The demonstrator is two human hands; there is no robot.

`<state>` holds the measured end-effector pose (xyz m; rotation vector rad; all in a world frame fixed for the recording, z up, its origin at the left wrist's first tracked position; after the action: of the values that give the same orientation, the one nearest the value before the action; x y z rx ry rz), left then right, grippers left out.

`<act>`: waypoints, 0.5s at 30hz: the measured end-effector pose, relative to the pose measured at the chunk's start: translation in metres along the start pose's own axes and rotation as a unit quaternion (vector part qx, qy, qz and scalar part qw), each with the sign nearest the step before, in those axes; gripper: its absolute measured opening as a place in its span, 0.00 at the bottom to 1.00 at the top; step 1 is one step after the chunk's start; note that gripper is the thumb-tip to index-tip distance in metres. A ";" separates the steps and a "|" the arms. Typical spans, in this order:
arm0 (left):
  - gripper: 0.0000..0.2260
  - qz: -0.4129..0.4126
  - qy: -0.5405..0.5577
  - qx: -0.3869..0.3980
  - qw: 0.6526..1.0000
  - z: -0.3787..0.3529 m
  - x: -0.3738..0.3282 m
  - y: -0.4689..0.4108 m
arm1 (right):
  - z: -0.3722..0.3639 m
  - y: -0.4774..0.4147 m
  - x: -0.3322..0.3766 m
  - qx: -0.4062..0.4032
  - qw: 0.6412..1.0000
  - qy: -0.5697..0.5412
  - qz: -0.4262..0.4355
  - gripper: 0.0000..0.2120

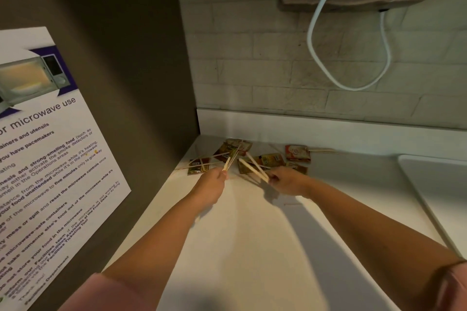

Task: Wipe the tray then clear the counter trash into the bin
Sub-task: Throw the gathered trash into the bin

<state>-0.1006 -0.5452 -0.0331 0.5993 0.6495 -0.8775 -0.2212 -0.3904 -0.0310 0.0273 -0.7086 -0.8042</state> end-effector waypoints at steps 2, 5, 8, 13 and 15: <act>0.08 0.031 0.130 0.025 0.991 -0.004 -0.007 0.000 | 0.008 0.002 -0.001 -0.021 0.989 -0.142 -0.027 0.09; 0.10 0.033 0.220 0.043 0.974 -0.014 -0.022 0.000 | 0.013 0.005 0.006 -0.036 0.934 -0.353 -0.026 0.10; 0.08 0.047 0.279 0.040 0.958 -0.024 -0.036 0.000 | 0.008 0.003 0.021 -0.025 0.912 -0.409 -0.001 0.11; 0.12 0.063 0.405 0.026 0.912 -0.033 -0.053 -0.001 | -0.008 -0.003 0.035 -0.057 0.932 -0.357 0.016 0.11; 0.13 0.074 0.412 0.012 0.908 -0.036 -0.054 -0.003 | -0.012 -0.007 0.037 -0.089 0.951 -0.297 0.017 0.11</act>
<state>-0.1381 -0.4947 -0.0187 1.0416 1.3352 -0.4589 -0.2012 -0.4232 -0.0217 -0.4050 -1.1959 -0.8455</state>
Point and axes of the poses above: each hand's wrist, its own y-axis away from the middle knuckle, its own z-axis out of the back of the hand, x = y × z, the point moved 1 cm from there along -y, towards the middle knuckle, and after that the axes turned 8 degrees about -y, right-handed, at the moved point
